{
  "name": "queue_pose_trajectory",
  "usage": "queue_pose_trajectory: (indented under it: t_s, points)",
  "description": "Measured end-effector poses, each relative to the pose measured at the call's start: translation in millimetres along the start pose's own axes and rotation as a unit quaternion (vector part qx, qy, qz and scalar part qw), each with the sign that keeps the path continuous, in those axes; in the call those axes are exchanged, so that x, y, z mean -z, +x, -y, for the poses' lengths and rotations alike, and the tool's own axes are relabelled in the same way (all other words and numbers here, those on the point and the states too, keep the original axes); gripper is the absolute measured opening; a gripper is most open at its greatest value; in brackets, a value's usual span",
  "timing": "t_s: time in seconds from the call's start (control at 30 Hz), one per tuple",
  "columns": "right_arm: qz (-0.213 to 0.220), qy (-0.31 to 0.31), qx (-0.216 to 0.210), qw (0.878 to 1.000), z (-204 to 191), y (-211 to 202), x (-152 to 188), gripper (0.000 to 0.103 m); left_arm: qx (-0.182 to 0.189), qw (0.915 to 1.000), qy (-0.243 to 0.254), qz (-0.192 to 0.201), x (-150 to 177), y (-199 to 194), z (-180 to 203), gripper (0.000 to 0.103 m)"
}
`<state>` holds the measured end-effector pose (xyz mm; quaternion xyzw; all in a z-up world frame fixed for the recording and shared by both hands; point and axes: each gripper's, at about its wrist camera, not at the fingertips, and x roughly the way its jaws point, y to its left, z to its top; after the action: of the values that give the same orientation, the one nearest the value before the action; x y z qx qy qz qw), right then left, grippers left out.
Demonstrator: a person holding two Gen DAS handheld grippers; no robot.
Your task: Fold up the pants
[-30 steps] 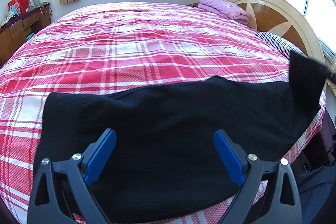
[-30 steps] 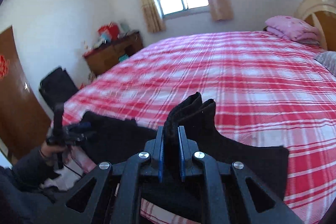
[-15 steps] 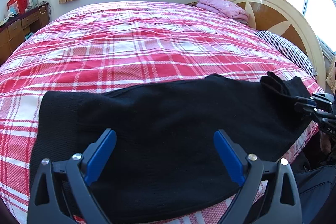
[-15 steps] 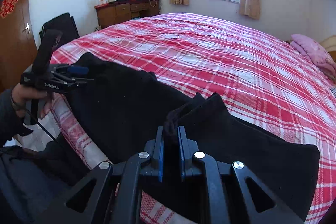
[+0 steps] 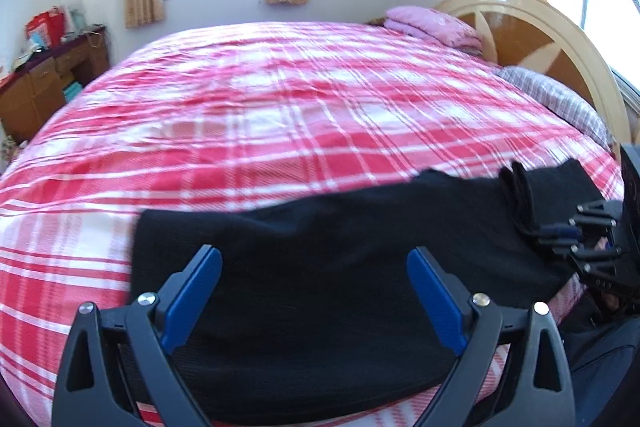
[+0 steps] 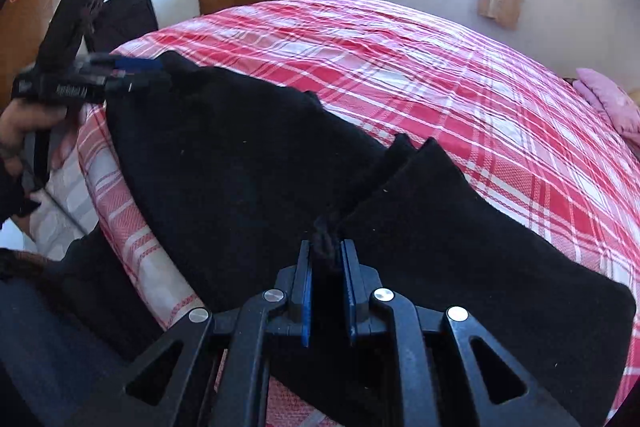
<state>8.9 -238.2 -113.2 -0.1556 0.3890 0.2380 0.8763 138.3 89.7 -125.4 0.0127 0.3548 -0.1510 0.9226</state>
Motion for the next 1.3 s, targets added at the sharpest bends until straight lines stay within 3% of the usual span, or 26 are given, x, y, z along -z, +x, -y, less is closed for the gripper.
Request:
queue_pose_trajectory:
  t_s: [0.2,0.33,0.5,0.67,0.77,0.87,0.9,0.97,1.07,1.3]
  points:
    - [-0.009,0.011,-0.015,1.000,4.8,-3.6,-0.1,0.017,-0.038,0.9980,-0.048,0.017,-1.7,-9.3,-47.7,0.097]
    - [0.008,0.031,-0.034,0.999,11.4,-17.1,-5.5,0.042,-0.022,0.9957,-0.090,-0.002,9.3,1.5,-71.2,0.097]
    - [0.033,0.055,-0.050,0.997,16.6,-33.6,-17.4,0.042,-0.006,0.9930,-0.117,-0.010,18.1,12.5,-84.7,0.097]
    - [-0.010,0.133,-0.031,0.991,41.8,-1.2,-32.0,0.042,0.003,0.9924,-0.123,-0.005,20.5,16.4,-83.4,0.097]
    - [-0.045,0.154,0.016,0.987,45.1,22.3,-35.1,0.042,0.002,0.9934,-0.114,-0.006,21.2,19.7,-78.0,0.098]
    - [-0.042,0.153,0.040,0.986,40.7,27.1,-36.0,0.042,-0.009,0.9962,-0.086,-0.010,22.3,24.2,-68.8,0.101]
    - [-0.042,0.156,0.044,0.986,39.8,27.8,-36.6,0.041,-0.014,0.9969,-0.076,-0.013,22.7,25.9,-65.0,0.101]
    - [-0.045,0.153,0.053,0.986,38.5,27.9,-37.3,0.023,-0.010,0.9976,-0.066,-0.015,23.7,26.2,-62.7,0.101]
    - [-0.038,0.161,0.044,0.985,42.7,22.9,-37.2,0.012,-0.002,0.9976,-0.068,-0.013,23.8,26.2,-63.9,0.102]
    - [-0.017,0.119,0.011,0.993,19.5,12.9,-41.9,0.011,0.014,0.9974,-0.070,-0.014,24.6,25.8,-66.2,0.100]
